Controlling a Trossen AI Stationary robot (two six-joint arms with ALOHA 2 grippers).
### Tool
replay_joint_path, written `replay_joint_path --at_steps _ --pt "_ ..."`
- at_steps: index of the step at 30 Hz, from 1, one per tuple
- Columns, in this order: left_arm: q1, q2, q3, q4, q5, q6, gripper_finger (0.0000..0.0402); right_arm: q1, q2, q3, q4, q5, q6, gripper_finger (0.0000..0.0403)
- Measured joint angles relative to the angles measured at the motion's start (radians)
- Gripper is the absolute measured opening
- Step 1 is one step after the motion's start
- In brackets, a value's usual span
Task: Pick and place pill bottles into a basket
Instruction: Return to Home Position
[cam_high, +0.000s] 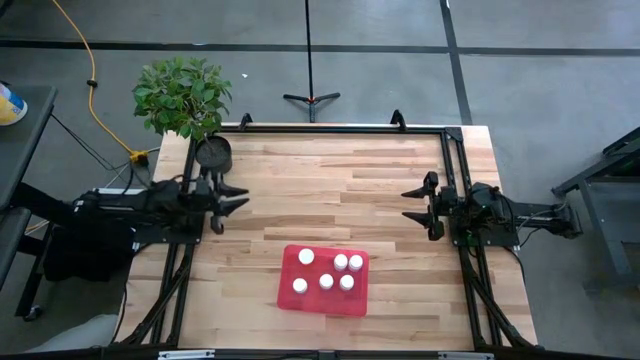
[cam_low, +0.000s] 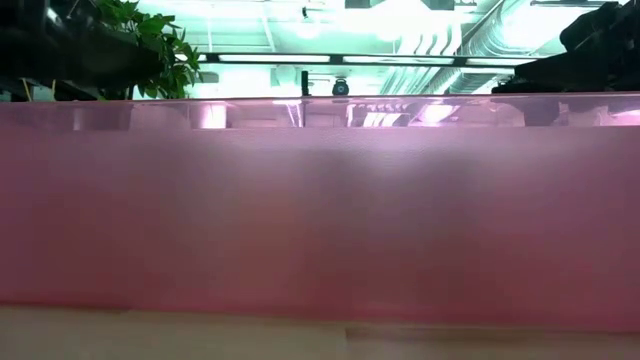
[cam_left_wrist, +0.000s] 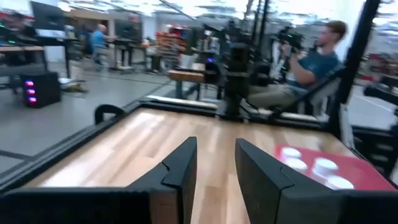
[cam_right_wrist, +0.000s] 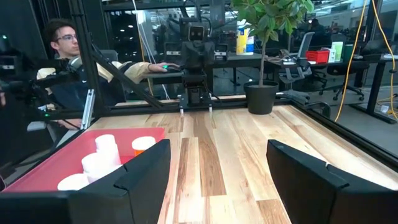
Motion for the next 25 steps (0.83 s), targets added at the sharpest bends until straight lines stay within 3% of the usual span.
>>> replay_joint_path --at_steps 6,9,25 --pt "0.000 0.000 -0.035 -0.004 0.125 0.010 0.0145 0.000 0.000 0.000 -0.003 0.000 0.000 0.0256" --pt "0.000 0.000 -0.037 -0.083 0.185 0.011 0.0145 0.000 0.000 0.000 -0.003 0.000 0.000 0.0256" --pt "0.000 0.018 -0.034 -0.138 0.199 0.003 0.0145 0.000 0.000 0.000 -0.005 0.000 0.000 0.0256"
